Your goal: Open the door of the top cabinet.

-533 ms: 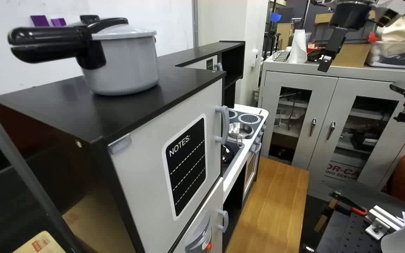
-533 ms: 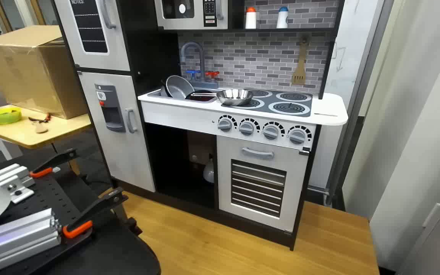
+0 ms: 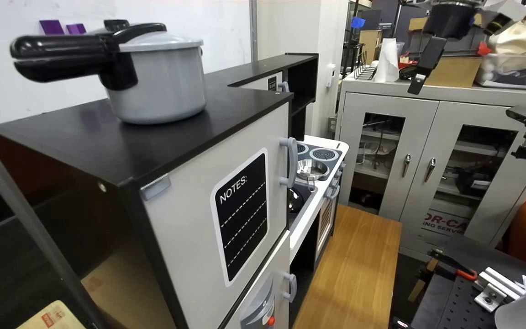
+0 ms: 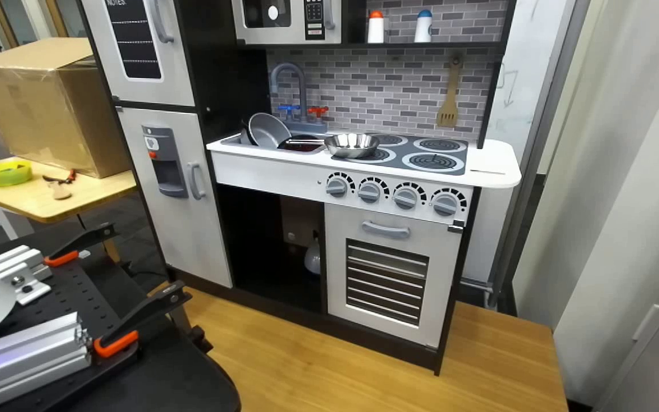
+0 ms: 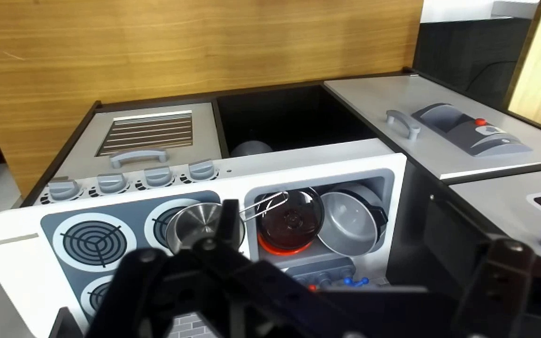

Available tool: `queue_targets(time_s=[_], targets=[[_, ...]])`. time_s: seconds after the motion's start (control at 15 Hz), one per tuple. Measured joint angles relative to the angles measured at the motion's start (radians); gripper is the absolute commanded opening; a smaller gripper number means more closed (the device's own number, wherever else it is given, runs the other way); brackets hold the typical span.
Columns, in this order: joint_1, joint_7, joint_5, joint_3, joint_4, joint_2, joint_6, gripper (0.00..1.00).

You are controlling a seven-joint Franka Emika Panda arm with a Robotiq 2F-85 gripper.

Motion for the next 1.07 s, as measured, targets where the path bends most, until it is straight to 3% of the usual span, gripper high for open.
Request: queue_targets(time_s=[0.6,1.07], targets=[[0.061,-0.072,0.013,0.032,-0.057,0.036,0.133,1.00],[0.070,-0.074,0.008,0.105,-0.067,0.164,0.339,1.00]])
